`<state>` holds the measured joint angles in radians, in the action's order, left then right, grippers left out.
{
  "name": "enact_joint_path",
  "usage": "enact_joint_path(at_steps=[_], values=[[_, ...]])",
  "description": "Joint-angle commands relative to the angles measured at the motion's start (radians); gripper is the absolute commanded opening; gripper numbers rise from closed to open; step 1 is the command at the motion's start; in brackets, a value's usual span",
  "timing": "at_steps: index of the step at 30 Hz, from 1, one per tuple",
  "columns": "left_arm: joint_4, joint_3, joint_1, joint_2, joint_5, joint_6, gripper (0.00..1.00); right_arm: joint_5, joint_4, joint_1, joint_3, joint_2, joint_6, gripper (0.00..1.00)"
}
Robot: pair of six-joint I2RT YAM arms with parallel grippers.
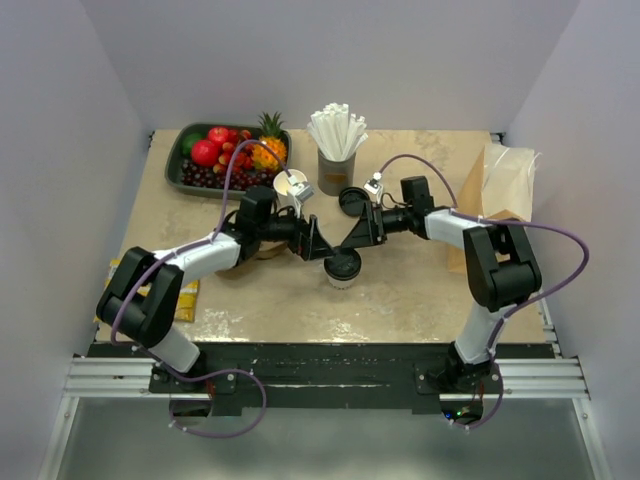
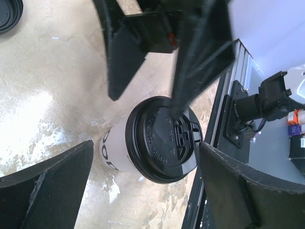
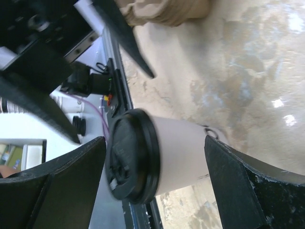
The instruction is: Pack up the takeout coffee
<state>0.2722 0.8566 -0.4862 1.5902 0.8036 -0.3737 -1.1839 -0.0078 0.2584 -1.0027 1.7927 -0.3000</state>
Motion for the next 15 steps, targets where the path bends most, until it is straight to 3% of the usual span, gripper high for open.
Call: enact_joint_path(at_steps=[1,15], values=[[-0.033,-0.021,-0.009,-0.016,-0.007,0.091,0.96,0.033,0.026,0.025,-0.071,0.046,-0.034,0.87],[-0.059,-0.067,-0.009,0.062,-0.084,0.237,0.94,0.055,-0.035,0.044,-0.034,0.077,0.038,0.82]])
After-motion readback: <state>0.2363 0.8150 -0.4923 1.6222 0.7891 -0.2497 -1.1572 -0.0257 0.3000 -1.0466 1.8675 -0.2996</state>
